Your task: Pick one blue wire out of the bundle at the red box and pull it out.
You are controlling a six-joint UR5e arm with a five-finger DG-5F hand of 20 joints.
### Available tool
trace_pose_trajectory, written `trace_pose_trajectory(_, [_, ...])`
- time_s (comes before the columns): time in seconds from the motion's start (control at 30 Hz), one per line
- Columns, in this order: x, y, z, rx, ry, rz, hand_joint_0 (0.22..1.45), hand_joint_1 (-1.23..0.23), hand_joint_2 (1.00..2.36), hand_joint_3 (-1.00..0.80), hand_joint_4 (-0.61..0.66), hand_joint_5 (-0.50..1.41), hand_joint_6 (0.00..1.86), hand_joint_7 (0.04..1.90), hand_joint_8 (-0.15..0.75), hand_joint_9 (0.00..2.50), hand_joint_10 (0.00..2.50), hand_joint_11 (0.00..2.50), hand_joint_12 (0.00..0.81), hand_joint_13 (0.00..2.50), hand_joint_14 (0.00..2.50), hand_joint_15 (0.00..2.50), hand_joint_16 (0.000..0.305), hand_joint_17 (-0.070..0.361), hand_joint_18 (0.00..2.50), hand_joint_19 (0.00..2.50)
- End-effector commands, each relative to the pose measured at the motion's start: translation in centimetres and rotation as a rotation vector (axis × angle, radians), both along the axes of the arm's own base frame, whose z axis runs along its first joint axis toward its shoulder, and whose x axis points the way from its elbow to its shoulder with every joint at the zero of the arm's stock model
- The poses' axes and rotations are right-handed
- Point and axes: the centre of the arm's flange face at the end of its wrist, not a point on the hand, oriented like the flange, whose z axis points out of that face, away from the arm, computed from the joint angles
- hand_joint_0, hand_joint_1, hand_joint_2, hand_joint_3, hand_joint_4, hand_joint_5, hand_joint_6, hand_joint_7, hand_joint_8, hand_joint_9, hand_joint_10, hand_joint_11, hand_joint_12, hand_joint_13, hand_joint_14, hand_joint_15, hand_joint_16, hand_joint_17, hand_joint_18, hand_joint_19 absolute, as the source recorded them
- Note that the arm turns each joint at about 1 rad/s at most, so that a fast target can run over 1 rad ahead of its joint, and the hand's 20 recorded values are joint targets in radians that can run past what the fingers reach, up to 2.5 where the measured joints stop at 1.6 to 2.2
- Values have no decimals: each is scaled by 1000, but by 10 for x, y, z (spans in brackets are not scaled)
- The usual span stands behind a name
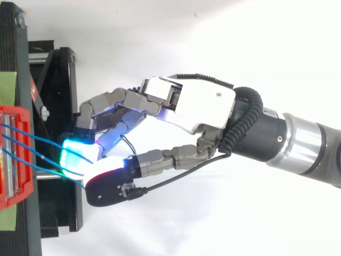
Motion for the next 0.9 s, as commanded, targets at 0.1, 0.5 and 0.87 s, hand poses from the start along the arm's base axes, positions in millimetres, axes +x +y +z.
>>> trace_pose_trajectory(0.1, [0, 0, -1, 0, 2, 0, 602, -859, 1011, -321, 136, -127, 885, 1079, 217, 962, 20, 768, 334, 604, 18, 421, 49, 110, 300, 240])
trace_pose_trajectory(0.5, [0, -1, -1, 3, 2, 1, 747, -991, 1000, -500, 108, -190, 916, 902, 201, 775, 20, 740, 336, 495, 12, 307, 50, 113, 336, 136])
trace_pose_trajectory(0.87, [0, -3, -1, -5, 4, 12, 560, -440, 1001, -486, 173, -63, 654, 1225, 203, 1038, 22, 667, 335, 530, 13, 331, 50, 113, 265, 289])
